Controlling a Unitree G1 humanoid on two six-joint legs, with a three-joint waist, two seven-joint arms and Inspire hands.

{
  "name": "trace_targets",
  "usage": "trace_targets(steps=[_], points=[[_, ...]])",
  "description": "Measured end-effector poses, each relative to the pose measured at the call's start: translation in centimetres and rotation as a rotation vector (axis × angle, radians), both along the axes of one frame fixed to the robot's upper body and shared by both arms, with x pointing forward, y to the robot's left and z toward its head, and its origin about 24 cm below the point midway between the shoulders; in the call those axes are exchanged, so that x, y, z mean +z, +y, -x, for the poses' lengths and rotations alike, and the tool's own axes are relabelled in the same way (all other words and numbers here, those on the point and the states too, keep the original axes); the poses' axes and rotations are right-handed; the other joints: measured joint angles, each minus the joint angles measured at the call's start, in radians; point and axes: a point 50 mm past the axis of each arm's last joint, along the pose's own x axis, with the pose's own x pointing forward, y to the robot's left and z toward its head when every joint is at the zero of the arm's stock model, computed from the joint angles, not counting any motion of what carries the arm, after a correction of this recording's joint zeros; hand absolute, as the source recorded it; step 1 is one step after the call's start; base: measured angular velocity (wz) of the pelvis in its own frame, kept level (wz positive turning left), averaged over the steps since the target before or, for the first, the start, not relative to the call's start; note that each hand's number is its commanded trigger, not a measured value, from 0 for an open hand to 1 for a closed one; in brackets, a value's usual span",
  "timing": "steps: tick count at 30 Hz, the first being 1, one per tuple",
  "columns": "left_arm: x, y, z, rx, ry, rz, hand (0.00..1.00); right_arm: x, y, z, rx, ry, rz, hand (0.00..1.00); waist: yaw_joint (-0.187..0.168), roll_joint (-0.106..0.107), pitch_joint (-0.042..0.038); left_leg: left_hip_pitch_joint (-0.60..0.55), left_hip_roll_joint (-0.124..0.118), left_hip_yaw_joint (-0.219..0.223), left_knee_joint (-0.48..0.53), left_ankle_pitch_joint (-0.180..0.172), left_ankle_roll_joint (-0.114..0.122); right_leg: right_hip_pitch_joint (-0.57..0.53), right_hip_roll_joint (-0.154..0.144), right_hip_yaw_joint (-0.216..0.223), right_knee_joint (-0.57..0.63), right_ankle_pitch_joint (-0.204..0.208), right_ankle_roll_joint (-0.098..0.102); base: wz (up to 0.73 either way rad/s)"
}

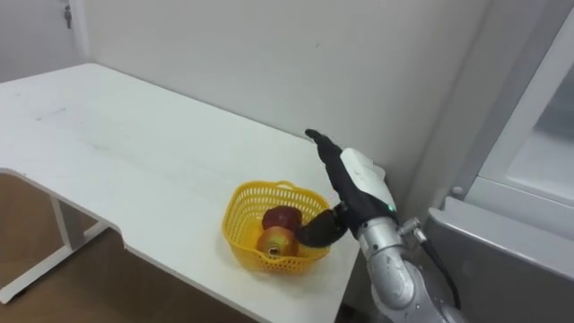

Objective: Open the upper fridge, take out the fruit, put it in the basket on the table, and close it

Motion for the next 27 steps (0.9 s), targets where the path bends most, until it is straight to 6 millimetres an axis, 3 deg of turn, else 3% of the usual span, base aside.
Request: trace_targets(steps=[5, 8, 10, 15, 17, 19, 24, 27], points=[[-0.2, -0.6, 0.5, 0.014, -0.012, 0.014, 0.00, 4.2, 1.1, 2.1, 0.079, -0.202, -0.107, 0.00, -0.027, 0.040, -0.0084, 0.020, -0.002, 0.011, -0.007, 0.000, 0.001, 0.011, -0.002, 0.012, 0.000, 0.002, 0.003, -0.09], [-0.2, -0.4, 0.7, 0.037, -0.024, 0.003, 0.00, 6.7, 2.0, 3.8, 0.146, -0.324, -0.143, 0.00, -0.056, 0.049, -0.0101, 0.043, 0.006, 0.043, -0.024, 0.000, 0.001, 0.017, 0.003, 0.033, 0.001, 0.002, 0.003, -0.20], [-0.2, -0.6, 0.9, 0.049, -0.029, 0.007, 0.00, 8.2, 2.0, 4.8, 0.173, -0.406, -0.192, 0.00, -0.060, 0.058, -0.0120, 0.062, 0.009, 0.060, -0.036, 0.000, 0.001, 0.022, 0.005, 0.050, 0.003, 0.002, 0.003, -0.29], [-0.3, -0.7, 1.8, 0.068, -0.041, -0.010, 0.00, 12.0, 0.2, 7.6, 0.158, -0.638, -0.329, 0.00, -0.139, 0.069, -0.0163, 0.087, 0.011, 0.082, -0.051, 0.000, 0.002, 0.033, 0.010, 0.070, 0.010, 0.002, 0.003, -0.12], [-0.3, -0.6, 2.1, 0.074, -0.038, -0.017, 0.00, 12.6, -1.0, 8.9, 0.137, -0.718, -0.395, 0.00, -0.148, 0.075, -0.0174, 0.101, 0.014, 0.095, -0.052, -0.001, 0.003, 0.035, 0.010, 0.090, 0.015, 0.002, 0.003, -0.22], [-0.3, -0.7, 2.4, 0.080, -0.037, -0.025, 0.00, 12.3, -2.1, 9.7, 0.099, -0.753, -0.439, 0.00, -0.168, 0.085, -0.0238, 0.109, 0.016, 0.104, -0.054, -0.003, 0.005, 0.041, 0.011, 0.094, 0.015, 0.002, 0.004, -0.18], [-0.4, -0.7, 3.3, 0.103, -0.021, -0.029, 0.00, 11.0, -5.3, 10.5, -0.057, -0.770, -0.534, 0.00, -0.222, 0.131, -0.0223, 0.139, 0.024, 0.140, -0.074, -0.003, 0.005, 0.048, 0.013, 0.125, 0.023, 0.003, 0.004, -0.18], [-0.5, -1.1, 3.5, 0.113, -0.020, -0.031, 0.00, 9.3, -7.1, 10.9, -0.139, -0.723, -0.607, 0.00, -0.240, 0.142, -0.0234, 0.149, 0.023, 0.160, -0.076, -0.003, 0.005, 0.041, 0.016, 0.146, 0.031, 0.003, 0.004, -0.21]])
